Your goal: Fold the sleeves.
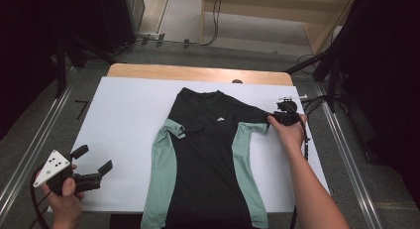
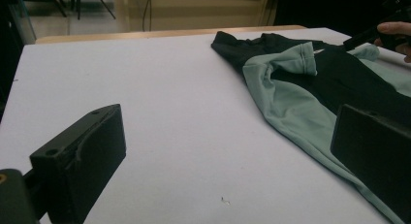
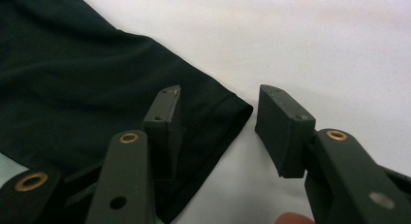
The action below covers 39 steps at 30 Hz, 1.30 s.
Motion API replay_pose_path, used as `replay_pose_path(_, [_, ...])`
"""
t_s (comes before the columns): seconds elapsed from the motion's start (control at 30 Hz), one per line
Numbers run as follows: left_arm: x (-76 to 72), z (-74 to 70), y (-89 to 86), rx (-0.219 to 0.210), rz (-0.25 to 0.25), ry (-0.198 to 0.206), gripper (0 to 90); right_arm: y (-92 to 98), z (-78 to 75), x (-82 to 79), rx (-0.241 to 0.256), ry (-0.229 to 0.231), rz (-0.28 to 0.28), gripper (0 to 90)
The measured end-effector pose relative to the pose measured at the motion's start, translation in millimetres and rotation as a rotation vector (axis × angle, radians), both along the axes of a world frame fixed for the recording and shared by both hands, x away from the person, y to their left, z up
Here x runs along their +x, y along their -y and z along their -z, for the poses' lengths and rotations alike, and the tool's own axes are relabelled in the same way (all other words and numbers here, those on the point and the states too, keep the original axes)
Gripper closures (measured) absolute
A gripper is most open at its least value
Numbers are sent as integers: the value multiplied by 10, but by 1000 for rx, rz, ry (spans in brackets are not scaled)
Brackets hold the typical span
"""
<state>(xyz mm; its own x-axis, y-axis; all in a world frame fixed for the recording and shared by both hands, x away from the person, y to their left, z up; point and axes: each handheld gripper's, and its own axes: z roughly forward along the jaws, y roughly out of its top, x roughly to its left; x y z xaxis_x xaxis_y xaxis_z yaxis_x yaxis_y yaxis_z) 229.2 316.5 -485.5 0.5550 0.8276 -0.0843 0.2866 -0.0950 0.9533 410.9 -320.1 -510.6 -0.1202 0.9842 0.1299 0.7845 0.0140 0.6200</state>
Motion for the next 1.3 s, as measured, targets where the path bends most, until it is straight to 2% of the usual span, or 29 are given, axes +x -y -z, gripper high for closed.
replay_pose_path(0.17, [-2,-5,4,2,1,1,0,-71,5,-10,-65,8,-11,560])
replay_pose_path(0.23, [0,-7,2,7,-3,-1,0,-98,4,-15,-75,10,-17,605])
replay_pose_path(0.37, [0,-10,-17,3,-10,-1,0,-116,13,-35,-66,21,-28,711])
replay_pose_path(0.53, [-3,-12,-19,2,-10,-2,0,-110,10,-31,-15,8,-38,828])
replay_pose_path(0.83, [-6,-16,-15,3,-8,1,0,-106,-6,-31,-6,4,-36,846])
replay_pose_path(0.93, [-7,-17,-10,7,-6,4,0,-108,-35,-47,1,19,-43,846])
replay_pose_path(1.03, [-6,-16,-10,8,-6,3,0,-100,-89,-66,45,31,-36,846])
replay_pose_path(1.3, [-8,-18,-6,7,-5,4,0,-92,-252,-136,96,66,-48,846])
